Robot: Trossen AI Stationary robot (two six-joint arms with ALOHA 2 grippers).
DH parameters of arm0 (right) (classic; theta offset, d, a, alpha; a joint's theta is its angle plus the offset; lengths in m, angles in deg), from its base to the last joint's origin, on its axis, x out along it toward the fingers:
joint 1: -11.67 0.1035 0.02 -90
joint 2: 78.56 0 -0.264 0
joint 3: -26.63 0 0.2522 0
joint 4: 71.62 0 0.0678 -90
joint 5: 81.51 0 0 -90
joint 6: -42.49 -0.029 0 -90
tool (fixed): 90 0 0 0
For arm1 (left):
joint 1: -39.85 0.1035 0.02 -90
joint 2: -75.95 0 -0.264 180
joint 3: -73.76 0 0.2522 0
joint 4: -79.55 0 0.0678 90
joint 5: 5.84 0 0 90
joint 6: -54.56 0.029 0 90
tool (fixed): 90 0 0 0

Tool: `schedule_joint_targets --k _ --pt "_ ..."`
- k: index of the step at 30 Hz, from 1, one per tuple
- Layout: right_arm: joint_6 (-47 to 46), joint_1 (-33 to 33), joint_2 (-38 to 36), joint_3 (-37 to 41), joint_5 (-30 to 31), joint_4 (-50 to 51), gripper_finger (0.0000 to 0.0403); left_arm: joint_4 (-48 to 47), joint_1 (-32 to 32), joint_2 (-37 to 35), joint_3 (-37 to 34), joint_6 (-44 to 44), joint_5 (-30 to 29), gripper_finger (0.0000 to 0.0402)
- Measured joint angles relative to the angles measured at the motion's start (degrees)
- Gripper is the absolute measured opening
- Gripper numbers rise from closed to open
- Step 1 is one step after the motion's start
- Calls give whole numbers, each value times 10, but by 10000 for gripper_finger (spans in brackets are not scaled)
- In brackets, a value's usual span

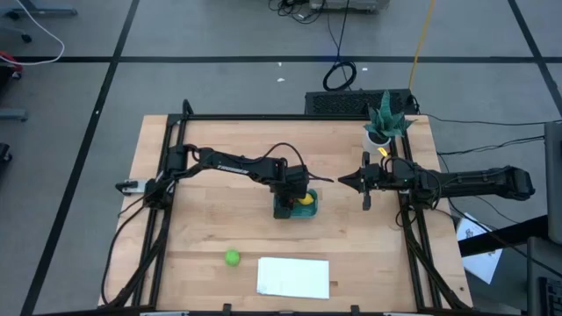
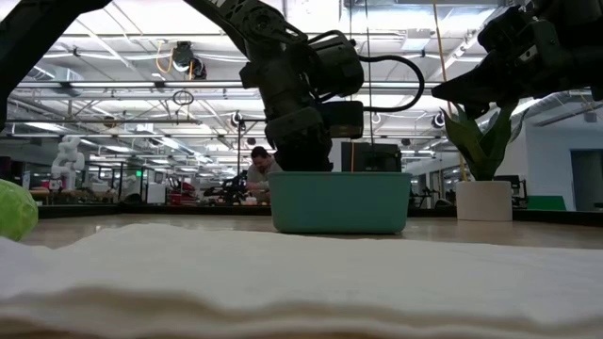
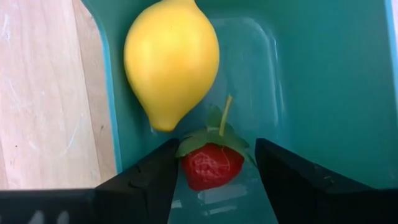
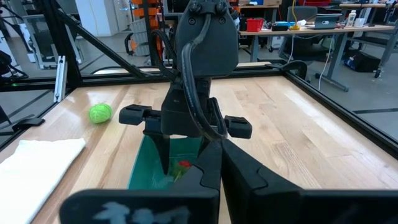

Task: Pick and placing Produce into tupperware
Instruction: Put the red strawberry into the blue bin

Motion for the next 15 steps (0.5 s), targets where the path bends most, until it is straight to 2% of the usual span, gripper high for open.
schedule_joint_targets --k 9,15 --pt "0 0 0 0 0 0 0 -11 0 0 0 -3 -1 221" --pt "0 0 0 0 0 0 0 -11 0 0 0 5 -10 238"
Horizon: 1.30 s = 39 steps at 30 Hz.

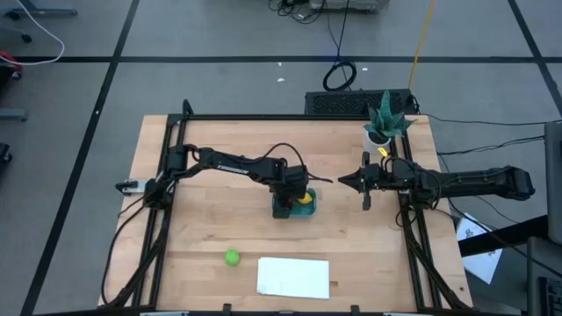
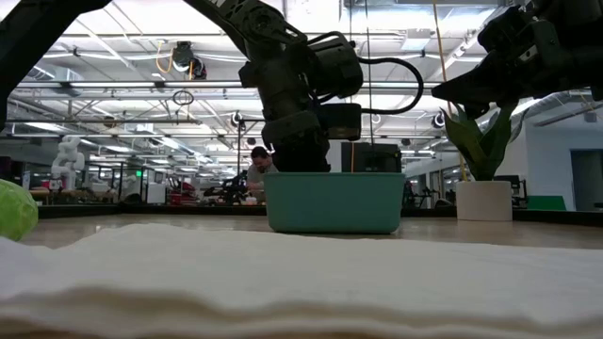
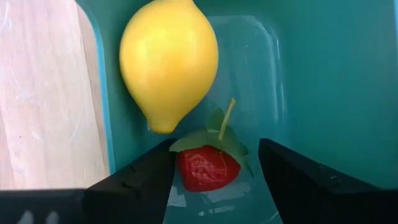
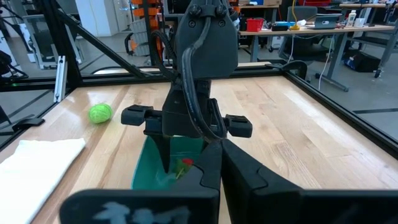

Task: Pick and placing Produce into tupperware
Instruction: Put the red strawberry into the blue bin, then put the green cabbage into the blue bin

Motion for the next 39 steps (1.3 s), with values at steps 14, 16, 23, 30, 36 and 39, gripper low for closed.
schedule_joint_targets --k 14,16,23,30,36,39 --pt "0 0 0 0 0 0 0 -6 -2 -1 0 6 -20 260" --pt "0 0 0 0 0 0 0 -9 -2 -5 0 7 -21 260" --pt "-4 0 0 0 0 0 0 -17 -2 -39 1 11 -32 260" --pt "-4 0 0 0 0 0 0 -35 -2 -73 1 10 -45 260" --pt "-4 0 0 0 0 1 0 -55 -2 -111 1 12 -47 259" --pt "-4 0 0 0 0 2 0 -56 -2 -128 2 16 -50 258"
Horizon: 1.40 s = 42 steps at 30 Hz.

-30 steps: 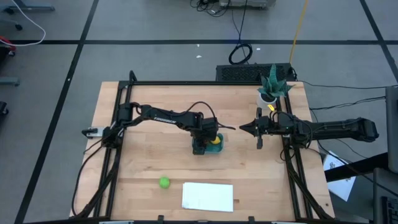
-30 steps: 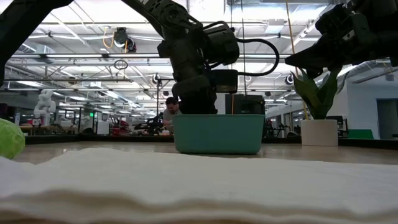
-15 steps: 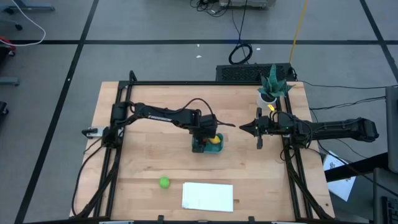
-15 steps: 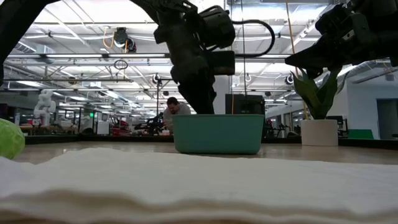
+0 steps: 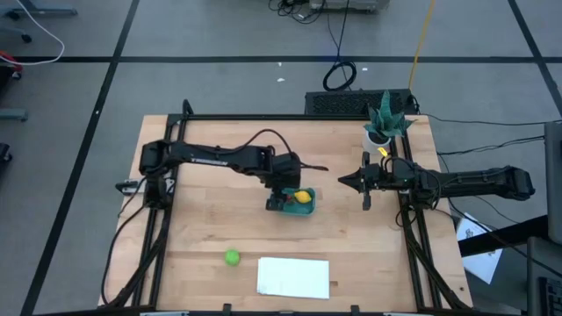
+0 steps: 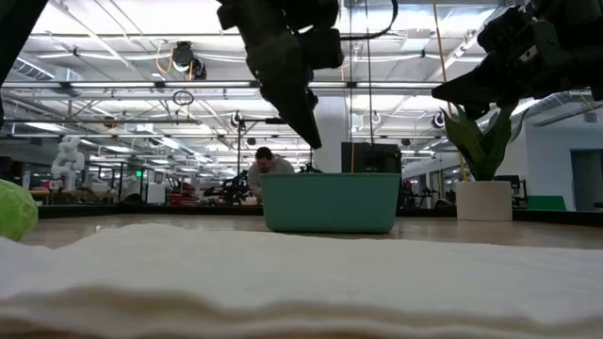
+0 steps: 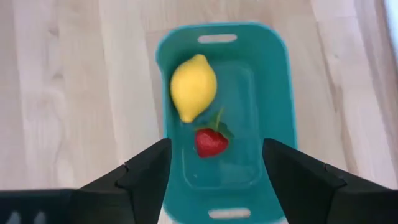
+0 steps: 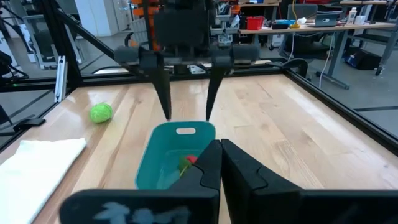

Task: Pick and placing Produce into tupperware
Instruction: Put the green cabbage into the blue bin

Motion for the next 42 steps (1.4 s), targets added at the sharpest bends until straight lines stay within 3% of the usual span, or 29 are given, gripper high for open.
schedule_joint_targets --k 8,23,42 --pt "0 0 0 0 0 1 0 -3 0 -41 0 1 -30 206" --pt "0 0 0 0 0 1 0 -3 2 -48 0 1 -30 9" --pt "0 0 0 0 0 1 0 3 2 -48 0 18 -33 4"
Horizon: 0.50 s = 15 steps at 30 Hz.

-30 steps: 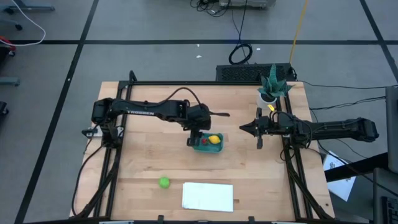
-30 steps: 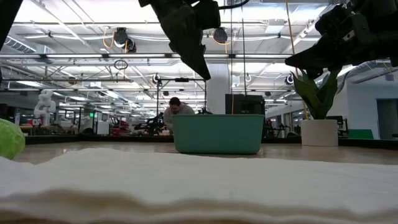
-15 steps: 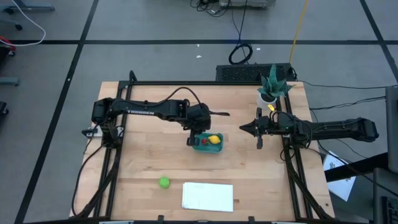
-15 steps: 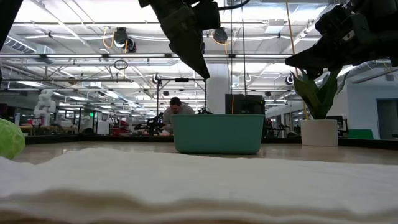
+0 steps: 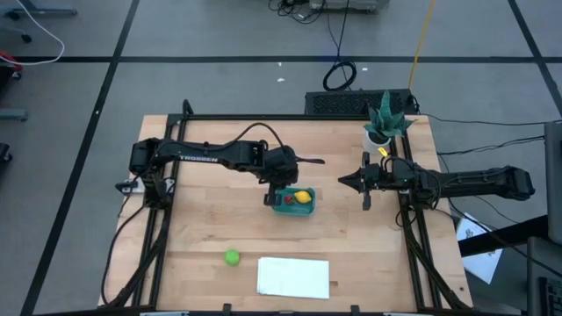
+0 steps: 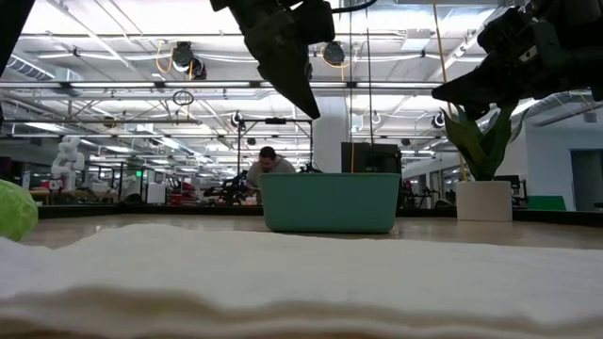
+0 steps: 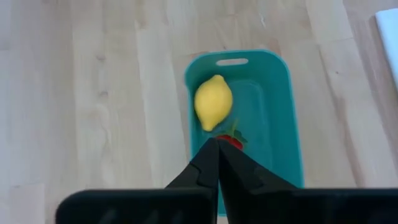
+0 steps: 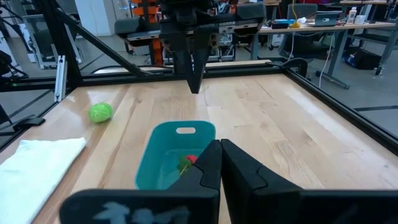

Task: Pick and placing Produce into tupperware
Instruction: Put the green cabbage into the blue bin

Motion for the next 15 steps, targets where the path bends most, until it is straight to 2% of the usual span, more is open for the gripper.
schedule_joint_targets --k 7,15 --pt "0 0 0 0 0 0 0 5 0 -36 0 22 -38 4" --pt "0 0 10 0 0 -4 0 11 0 -137 0 32 -55 5"
